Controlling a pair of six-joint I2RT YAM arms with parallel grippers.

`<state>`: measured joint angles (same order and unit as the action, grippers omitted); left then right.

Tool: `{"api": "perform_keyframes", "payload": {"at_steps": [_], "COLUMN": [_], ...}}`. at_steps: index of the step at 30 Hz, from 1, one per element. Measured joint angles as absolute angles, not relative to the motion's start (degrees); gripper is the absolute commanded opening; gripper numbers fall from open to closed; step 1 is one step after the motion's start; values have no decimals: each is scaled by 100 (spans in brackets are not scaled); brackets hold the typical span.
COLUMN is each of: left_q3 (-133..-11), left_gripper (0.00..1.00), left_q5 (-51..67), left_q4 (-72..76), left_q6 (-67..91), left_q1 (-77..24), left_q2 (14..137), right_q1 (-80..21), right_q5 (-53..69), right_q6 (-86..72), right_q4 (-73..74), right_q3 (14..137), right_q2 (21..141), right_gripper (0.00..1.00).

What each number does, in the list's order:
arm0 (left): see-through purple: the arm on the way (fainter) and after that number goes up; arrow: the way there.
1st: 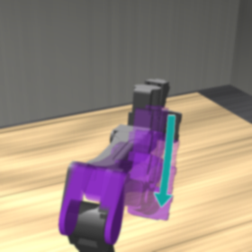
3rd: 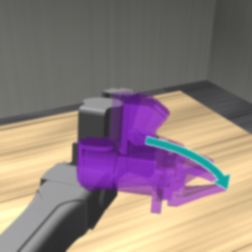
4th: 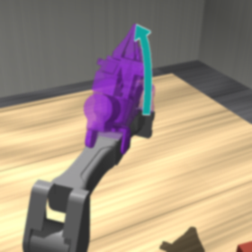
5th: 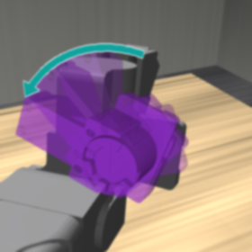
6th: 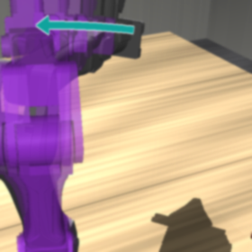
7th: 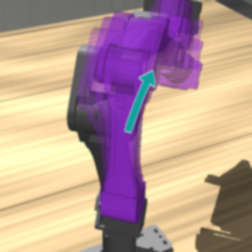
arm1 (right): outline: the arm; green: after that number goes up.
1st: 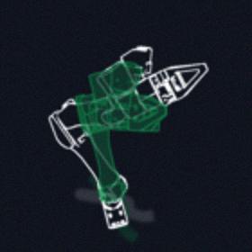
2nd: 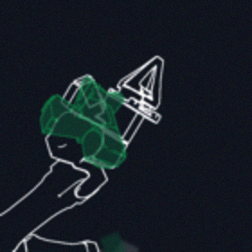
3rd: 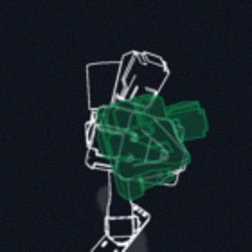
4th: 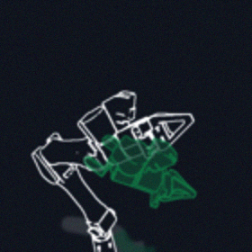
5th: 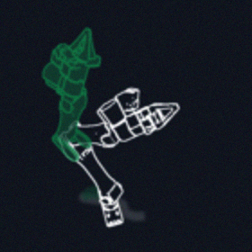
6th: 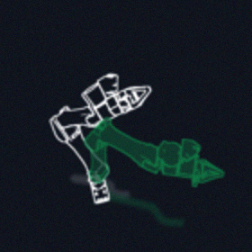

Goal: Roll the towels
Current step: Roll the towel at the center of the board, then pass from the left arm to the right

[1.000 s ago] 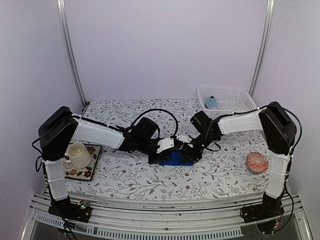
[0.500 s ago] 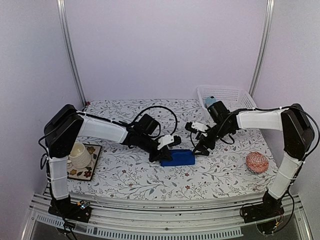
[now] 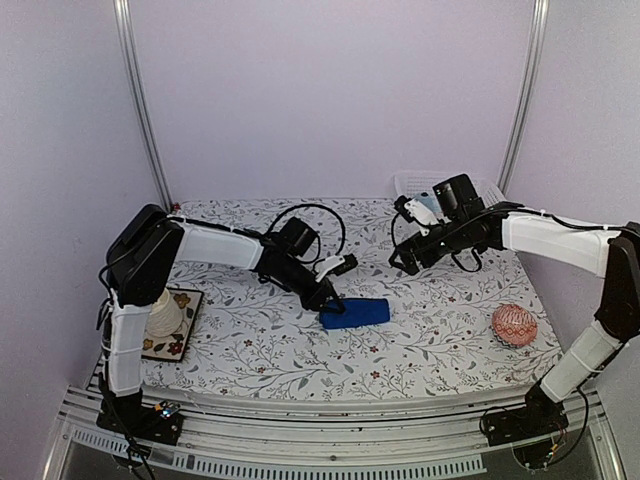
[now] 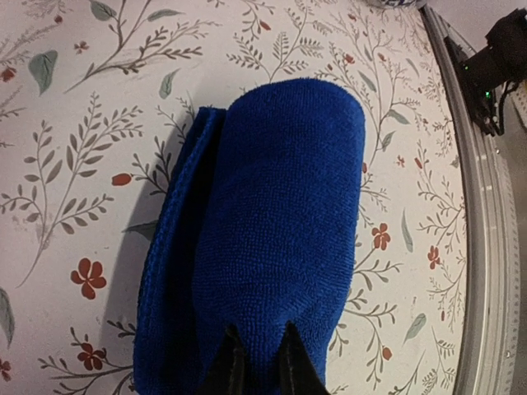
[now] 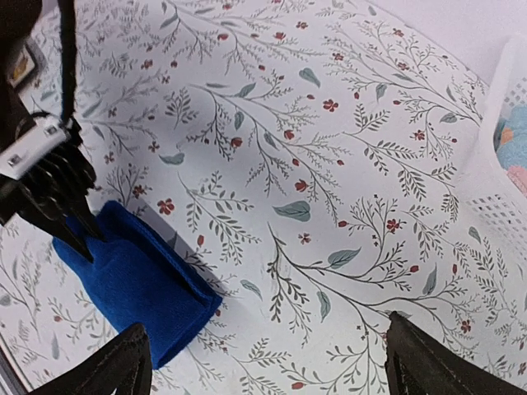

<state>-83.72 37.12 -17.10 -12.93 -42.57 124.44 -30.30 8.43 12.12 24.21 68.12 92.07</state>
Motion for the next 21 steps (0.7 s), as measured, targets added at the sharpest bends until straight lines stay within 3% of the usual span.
{"api": "perform_keyframes", "payload": {"at_steps": [21], "left_q3": [-8416], "left_gripper": [0], "left_q5": [2825], "left_q4": [-1396], "left_q6": [1621], "left_q1": [-4661], "left_q2": [12440], "right_q1": [-3430], "right_q5": [2781], "right_q6": [-3531], "right_q4": [965], "right_q3": [4486], "right_q2": [8128], "right_gripper": [99]}}
